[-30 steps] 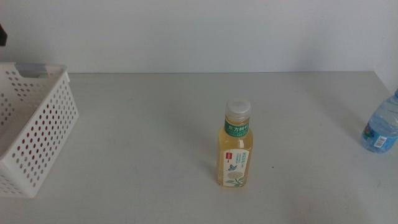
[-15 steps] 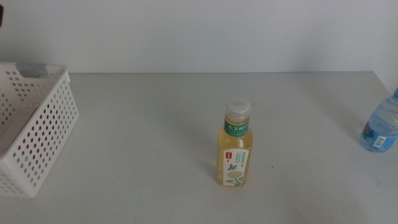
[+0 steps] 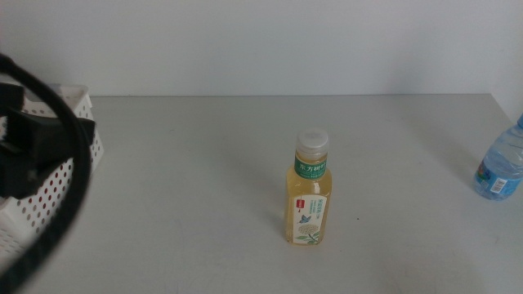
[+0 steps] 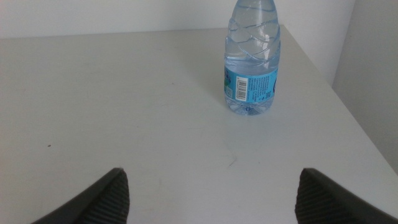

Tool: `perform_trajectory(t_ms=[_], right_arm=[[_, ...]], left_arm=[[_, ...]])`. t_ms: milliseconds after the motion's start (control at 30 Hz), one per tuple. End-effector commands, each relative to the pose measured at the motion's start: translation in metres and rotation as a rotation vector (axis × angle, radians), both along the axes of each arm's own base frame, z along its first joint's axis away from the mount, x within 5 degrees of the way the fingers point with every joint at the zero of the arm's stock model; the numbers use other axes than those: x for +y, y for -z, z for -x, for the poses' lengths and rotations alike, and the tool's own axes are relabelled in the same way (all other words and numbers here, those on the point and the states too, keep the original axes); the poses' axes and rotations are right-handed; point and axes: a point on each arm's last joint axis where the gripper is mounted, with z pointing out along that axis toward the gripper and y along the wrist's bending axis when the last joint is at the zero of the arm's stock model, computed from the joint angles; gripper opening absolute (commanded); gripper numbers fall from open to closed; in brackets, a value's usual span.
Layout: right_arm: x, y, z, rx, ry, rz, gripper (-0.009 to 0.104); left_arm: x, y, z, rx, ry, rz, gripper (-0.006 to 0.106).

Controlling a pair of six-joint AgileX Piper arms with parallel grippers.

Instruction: Use arms to grab the bottles and put them into the dustbin to the left of the table.

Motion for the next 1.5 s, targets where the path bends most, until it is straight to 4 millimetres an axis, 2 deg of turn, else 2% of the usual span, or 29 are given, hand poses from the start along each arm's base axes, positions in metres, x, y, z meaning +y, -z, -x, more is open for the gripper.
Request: perform_trajectory(t_ms=[0,200,367,533,700,900,1133,1467], right_arm=[[-0.001,-0.011,0.000,-0.107,0.007,0.029,0.075],[-0.001,-0.011,0.000,-0.107,0.007,0.029,0.075],[-0.001,-0.011,0.000,-0.107,0.007,0.029,0.075],[-0.001,-0.011,0.000,-0.107,0.007,0.029,0.075],[-0.001,-0.011,0.000,-0.107,0.007,0.029,0.075],[-0.001,-0.011,0.000,-0.107,0.007,0.029,0.075],[-0.001,-0.011,0.000,-0.107,0.007,0.029,0.075],[-0.001,-0.011,0.000,-0.107,0.007,0.029,0.075]], left_arm=[[-0.011,-0.007,-0.001,-0.155,0.013,0.069,0.093],[-0.047,0.021,0.003,-0.276,0.175,0.096,0.093],[-0.066,0.046,0.012,-0.354,0.276,0.140,0.093],[-0.074,0.080,0.010,-0.341,0.279,0.197,0.093],[-0.078,0.115,0.011,-0.418,0.294,0.265,0.093],[-0.084,0.149,0.007,-0.401,0.288,0.338,0.093],[-0.100,0.179,-0.009,-0.311,0.270,0.351,0.093],[-0.117,0.216,-0.026,-0.338,0.267,0.388,0.093]])
